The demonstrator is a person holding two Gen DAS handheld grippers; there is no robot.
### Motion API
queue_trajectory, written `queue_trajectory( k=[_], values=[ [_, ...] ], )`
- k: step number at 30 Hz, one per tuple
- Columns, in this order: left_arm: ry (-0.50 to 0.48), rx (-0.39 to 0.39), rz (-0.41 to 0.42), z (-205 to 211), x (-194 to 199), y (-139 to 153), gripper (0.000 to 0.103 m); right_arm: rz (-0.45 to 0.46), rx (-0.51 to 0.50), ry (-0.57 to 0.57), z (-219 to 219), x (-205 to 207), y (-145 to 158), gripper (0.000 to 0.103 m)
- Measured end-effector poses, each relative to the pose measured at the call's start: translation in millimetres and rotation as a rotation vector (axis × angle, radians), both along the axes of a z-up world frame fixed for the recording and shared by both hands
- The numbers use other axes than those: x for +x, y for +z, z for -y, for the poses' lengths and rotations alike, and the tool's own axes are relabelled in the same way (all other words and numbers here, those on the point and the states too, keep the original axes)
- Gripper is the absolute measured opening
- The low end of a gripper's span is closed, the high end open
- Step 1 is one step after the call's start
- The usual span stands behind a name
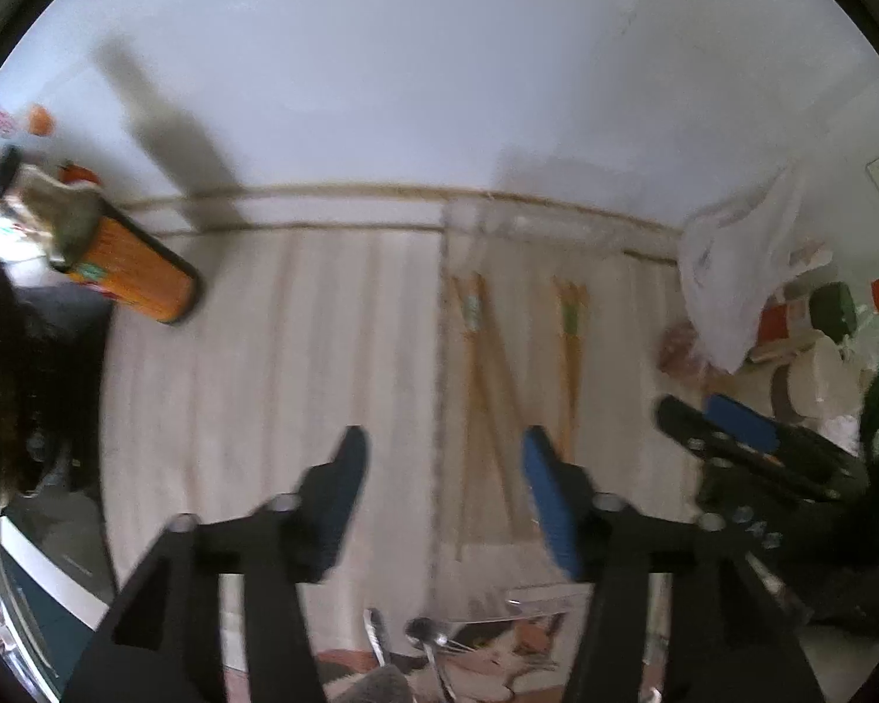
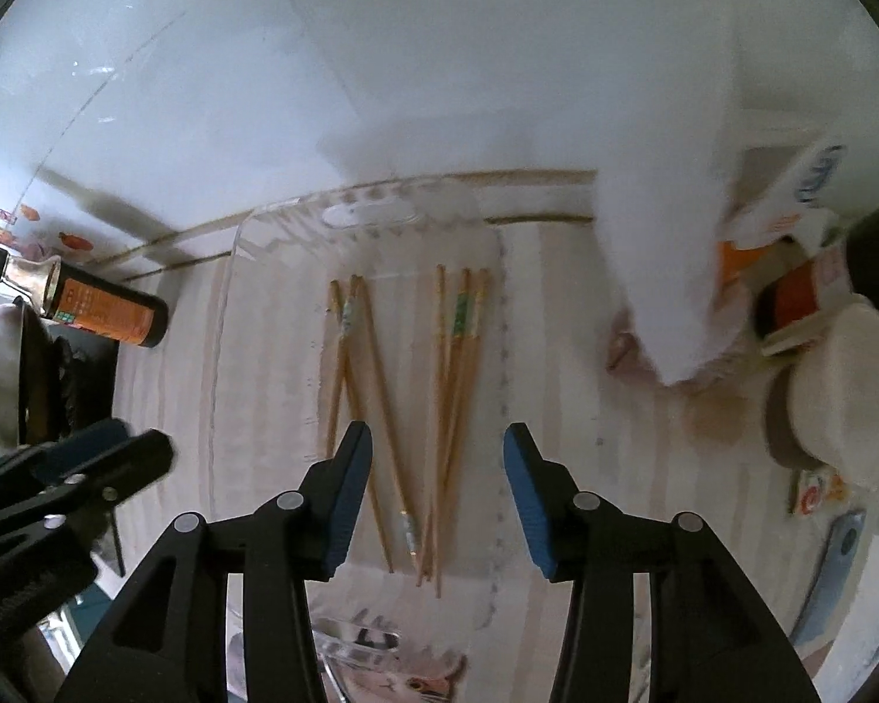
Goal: Organize utensils
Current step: 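Open both tools to drop the chopsticks into the basket, then withdraw both tools from the basket toward the spoons on the cat mat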
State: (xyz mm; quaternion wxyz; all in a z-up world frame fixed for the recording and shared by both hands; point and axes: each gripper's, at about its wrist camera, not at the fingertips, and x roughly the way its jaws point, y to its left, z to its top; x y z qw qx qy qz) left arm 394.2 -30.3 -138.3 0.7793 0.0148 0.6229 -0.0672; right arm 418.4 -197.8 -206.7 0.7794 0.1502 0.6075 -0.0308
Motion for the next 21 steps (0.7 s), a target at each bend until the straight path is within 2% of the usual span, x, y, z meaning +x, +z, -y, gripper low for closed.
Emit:
queue_trajectory(
  k=[2, 5, 6, 7, 11, 15, 21],
  values=[
    [0.020, 0.037, 0.089, -6.4, -10.8, 9.7, 0.079, 0.026, -0.027, -0.017, 6.0, -13.5, 8.7, 0.060],
    [0.037, 0.075, 0.205, -14.5, -26.9, 19.6, 0.101, 0.062, -0.073, -0.038, 9.2, -33.0, 18.8, 0.066],
    [0.036, 0.080, 0.238, -16.1, -32.7, 21.3, 0.103, 0.072, -0.083, -0.045, 9.3, -40.2, 20.9, 0.069],
    [0.037, 0.090, 0.264, -17.4, -38.2, 22.3, 0.103, 0.079, -0.089, -0.048, 9.3, -47.2, 22.9, 0.072],
    [0.048, 0.115, 0.303, -20.2, -56.2, 21.6, 0.103, 0.104, -0.145, -0.055, 2.0, -69.2, 26.9, 0.103],
    [0.049, 0.124, 0.314, -20.0, -70.0, 22.7, 0.103, 0.160, -0.221, -0.074, -6.6, -91.1, 38.9, 0.103],
    [0.040, 0.108, 0.359, -26.9, -105.2, 36.5, 0.103, 0.227, -0.198, -0.094, -12.4, -127.6, 57.3, 0.103]
  ],
)
